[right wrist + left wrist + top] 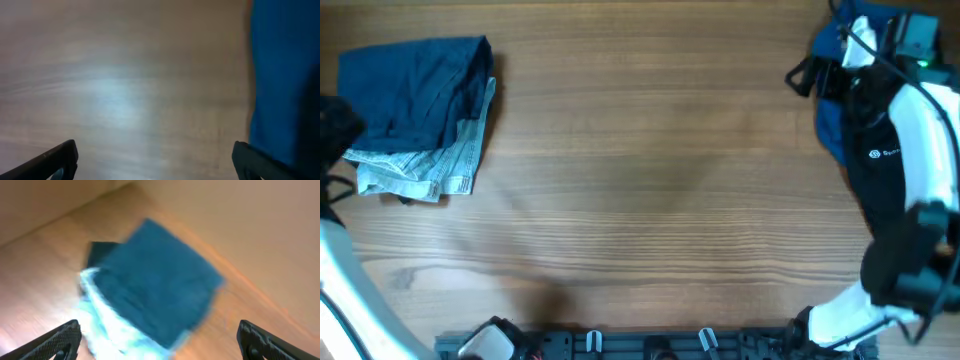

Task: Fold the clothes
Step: 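Open the left gripper and withdraw it from the stack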

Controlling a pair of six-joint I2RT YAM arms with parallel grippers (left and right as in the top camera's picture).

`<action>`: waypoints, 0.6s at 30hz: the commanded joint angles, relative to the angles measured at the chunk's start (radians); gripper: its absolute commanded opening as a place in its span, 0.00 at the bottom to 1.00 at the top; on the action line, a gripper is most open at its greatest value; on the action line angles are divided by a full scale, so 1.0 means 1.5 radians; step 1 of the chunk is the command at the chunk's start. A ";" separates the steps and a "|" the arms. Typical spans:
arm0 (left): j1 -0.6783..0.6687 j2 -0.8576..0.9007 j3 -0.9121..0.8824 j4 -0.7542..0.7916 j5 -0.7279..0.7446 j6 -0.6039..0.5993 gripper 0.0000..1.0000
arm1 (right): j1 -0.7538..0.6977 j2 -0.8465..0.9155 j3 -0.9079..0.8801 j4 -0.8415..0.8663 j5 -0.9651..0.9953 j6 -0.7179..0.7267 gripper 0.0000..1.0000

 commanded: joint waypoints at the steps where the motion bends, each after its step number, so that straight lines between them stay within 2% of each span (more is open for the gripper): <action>1: -0.073 -0.056 0.000 -0.036 0.113 0.046 1.00 | 0.002 -0.140 0.042 0.026 0.023 -0.063 1.00; 6: -0.238 -0.099 0.000 -0.108 0.126 0.141 1.00 | 0.002 -0.277 0.042 0.011 0.066 -0.057 1.00; 10: -0.356 -0.121 0.000 -0.129 0.125 0.141 1.00 | 0.002 -0.346 0.042 -0.019 0.072 -0.063 1.00; 13: -0.398 -0.122 0.000 -0.130 0.125 0.141 1.00 | 0.002 -0.352 0.042 -0.019 0.076 -0.063 1.00; 18: -0.406 -0.122 0.000 -0.135 0.125 0.141 1.00 | 0.002 -0.335 0.042 -0.019 0.076 -0.063 1.00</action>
